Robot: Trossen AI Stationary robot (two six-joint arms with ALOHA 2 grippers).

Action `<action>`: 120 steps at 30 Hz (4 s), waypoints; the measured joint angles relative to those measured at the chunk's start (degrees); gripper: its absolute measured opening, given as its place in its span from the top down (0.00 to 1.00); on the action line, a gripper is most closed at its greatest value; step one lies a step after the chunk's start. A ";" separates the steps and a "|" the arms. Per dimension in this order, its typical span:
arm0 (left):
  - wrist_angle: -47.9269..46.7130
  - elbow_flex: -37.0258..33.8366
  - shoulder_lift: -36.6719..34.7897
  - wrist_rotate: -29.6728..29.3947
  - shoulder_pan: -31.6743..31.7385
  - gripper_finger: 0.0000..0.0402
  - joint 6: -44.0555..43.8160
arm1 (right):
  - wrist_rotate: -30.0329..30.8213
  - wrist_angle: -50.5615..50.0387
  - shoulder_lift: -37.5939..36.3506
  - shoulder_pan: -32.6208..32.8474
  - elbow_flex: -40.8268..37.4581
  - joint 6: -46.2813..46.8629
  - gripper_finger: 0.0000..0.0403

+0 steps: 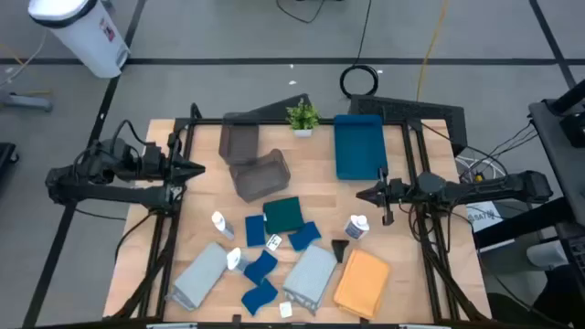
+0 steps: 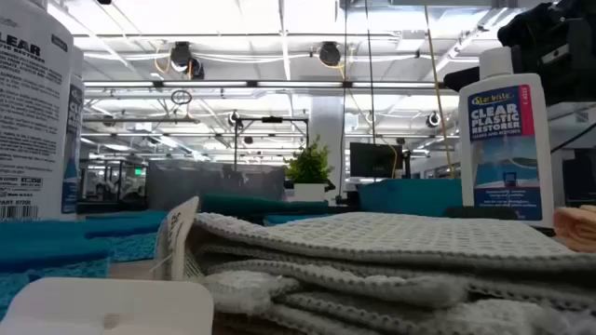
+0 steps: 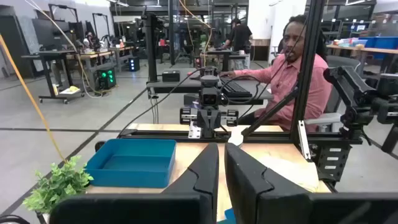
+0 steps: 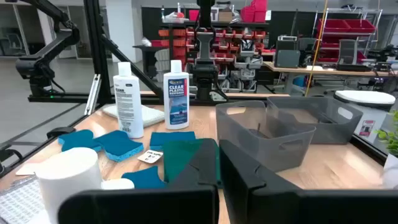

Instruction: Pick & Place Kitchen Items

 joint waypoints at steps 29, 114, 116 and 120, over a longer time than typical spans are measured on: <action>0.00 0.00 0.02 0.00 -0.01 0.91 -0.02 | 0.01 0.02 0.00 0.02 0.00 0.00 1.00; 0.00 0.00 0.02 0.02 0.00 0.91 0.00 | 0.01 0.00 0.00 0.00 0.00 0.00 1.00; 0.01 0.00 0.02 0.00 0.00 0.91 -0.01 | -0.01 0.01 0.01 0.01 0.00 0.01 1.00; 0.48 0.00 0.02 -0.45 0.01 0.91 4.24 | 0.00 0.01 0.00 0.01 0.00 0.01 1.00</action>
